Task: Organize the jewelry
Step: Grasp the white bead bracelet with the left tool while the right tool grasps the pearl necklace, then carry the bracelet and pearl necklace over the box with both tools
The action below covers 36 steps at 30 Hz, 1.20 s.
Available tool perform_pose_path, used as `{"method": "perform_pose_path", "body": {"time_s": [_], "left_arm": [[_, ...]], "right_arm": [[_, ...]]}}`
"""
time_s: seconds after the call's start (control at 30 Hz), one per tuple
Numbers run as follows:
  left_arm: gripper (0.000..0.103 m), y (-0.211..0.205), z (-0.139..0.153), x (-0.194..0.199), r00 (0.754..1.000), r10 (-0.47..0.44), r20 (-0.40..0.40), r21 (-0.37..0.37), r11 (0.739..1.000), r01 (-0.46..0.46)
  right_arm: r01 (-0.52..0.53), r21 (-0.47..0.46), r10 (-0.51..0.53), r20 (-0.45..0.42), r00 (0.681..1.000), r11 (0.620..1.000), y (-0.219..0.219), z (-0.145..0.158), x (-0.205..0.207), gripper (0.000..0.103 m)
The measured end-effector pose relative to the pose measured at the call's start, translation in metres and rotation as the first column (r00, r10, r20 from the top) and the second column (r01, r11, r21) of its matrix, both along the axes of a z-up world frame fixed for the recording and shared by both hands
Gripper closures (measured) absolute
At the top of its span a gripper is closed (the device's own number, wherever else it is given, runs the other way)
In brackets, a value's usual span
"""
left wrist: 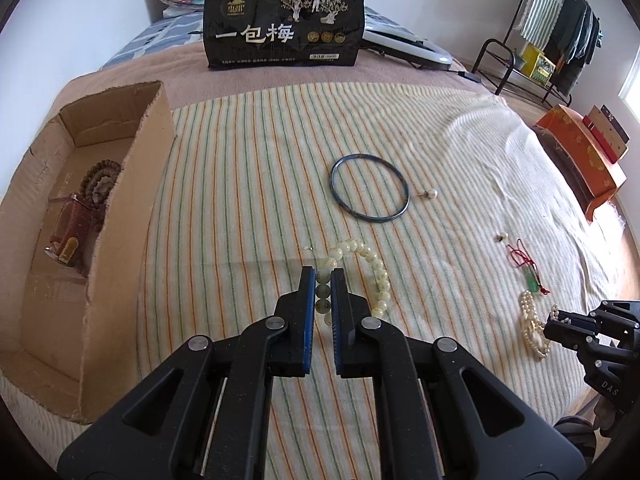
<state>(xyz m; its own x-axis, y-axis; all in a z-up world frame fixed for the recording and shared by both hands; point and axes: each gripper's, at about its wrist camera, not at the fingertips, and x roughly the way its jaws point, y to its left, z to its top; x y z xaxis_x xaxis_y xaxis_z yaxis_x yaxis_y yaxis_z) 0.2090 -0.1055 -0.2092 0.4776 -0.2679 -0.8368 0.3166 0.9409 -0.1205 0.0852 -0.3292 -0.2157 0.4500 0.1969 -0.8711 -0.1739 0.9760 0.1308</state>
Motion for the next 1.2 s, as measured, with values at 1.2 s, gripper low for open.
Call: {"method": "perform_pose_path", "body": {"time_s": [1.2], "left_arm": [[0.098, 0.067, 0.103, -0.054, 0.984, 0.053, 0.168, -0.134, 0.991, -0.031]], "right_arm": [[-0.03, 0.035, 0.02, 0.264, 0.964, 0.999, 0.039, 0.13, -0.011, 0.097]]}}
